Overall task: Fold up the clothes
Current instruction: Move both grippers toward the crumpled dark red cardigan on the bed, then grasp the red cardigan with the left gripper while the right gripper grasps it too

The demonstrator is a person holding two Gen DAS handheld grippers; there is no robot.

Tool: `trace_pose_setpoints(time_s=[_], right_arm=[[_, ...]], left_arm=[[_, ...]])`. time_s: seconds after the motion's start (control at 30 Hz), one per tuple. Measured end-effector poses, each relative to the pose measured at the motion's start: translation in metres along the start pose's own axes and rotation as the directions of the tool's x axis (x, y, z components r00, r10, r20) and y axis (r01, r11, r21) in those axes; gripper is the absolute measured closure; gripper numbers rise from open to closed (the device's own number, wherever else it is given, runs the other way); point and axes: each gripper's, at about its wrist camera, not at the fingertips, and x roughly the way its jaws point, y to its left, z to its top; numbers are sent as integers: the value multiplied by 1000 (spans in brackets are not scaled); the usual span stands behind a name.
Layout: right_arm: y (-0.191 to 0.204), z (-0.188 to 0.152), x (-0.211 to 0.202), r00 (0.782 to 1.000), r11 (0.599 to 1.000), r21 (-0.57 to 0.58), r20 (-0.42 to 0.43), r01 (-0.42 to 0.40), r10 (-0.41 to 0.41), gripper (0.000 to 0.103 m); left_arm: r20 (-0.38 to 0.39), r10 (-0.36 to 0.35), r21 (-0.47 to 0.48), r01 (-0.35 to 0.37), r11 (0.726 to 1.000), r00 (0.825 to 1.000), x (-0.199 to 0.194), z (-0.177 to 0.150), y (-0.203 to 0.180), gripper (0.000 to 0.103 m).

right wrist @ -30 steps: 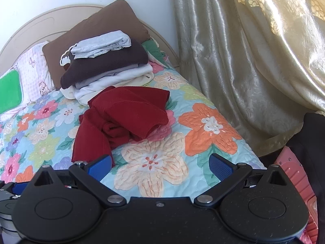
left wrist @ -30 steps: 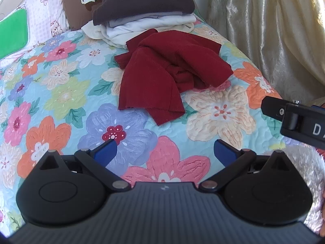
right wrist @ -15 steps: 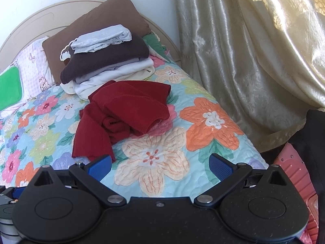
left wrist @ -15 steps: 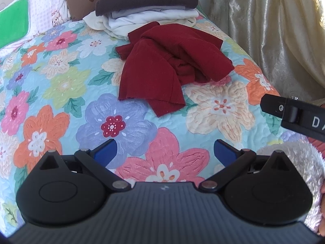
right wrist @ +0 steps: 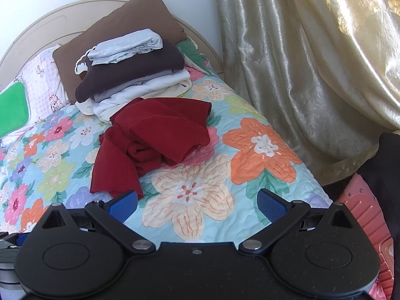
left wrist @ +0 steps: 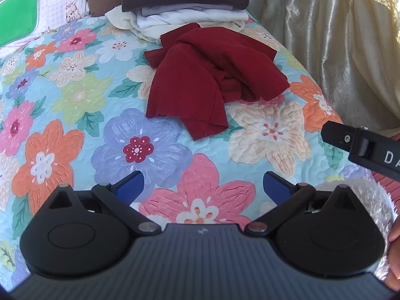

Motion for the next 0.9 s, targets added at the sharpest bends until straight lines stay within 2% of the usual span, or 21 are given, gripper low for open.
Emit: trace_pose_setpoints(time_s=[0.17, 0.23, 0.33, 0.47, 0.57, 0.63, 0.7, 0.77, 0.8, 0.87, 0.9], right_arm=[[7, 5, 2, 998, 999, -20, -38, 40, -41, 0], [5, 11, 5, 998, 1000, 19, -57, 11, -10, 0], [3, 24, 15, 992, 992, 83, -76, -97, 104, 0], [5, 50, 47, 985, 975, 181, -89, -132, 150, 0], [7, 68, 82, 976, 947, 275, -92, -164, 196, 0], [8, 76, 108, 969, 935, 315, -128, -161, 210, 0], [10, 84, 137, 953, 925, 343, -191, -160, 236, 0], [8, 90, 166, 922, 903, 394, -259, -170, 286, 0], [6, 92, 176, 919, 894, 420, -270, -155, 287, 0], [0, 95, 192, 928, 880, 464, -276, -99, 250, 0], [-3, 94, 197, 937, 867, 493, -265, -71, 227, 0]], left_arm=[[6, 7, 5, -7, 1000, 1000, 1, 3, 2, 0], [34, -28, -7, 29, 1000, 999, -1, 7, 5, 0], [80, -92, -20, 94, 995, 993, -5, 17, 11, 0], [152, -109, -15, 113, 993, 982, -1, 43, 21, 0], [156, -139, -28, 146, 989, 978, 22, 65, 33, 1], [155, -132, -30, 138, 990, 979, 40, 78, 38, 3], [156, -114, -21, 118, 993, 981, 58, 89, 41, 8], [150, -117, -32, 123, 992, 982, 74, 99, 47, 11], [148, -122, -39, 129, 991, 981, 81, 103, 50, 15], [157, -146, -60, 157, 986, 977, 93, 110, 56, 19], [169, -189, -78, 204, 976, 967, 99, 112, 60, 29]])
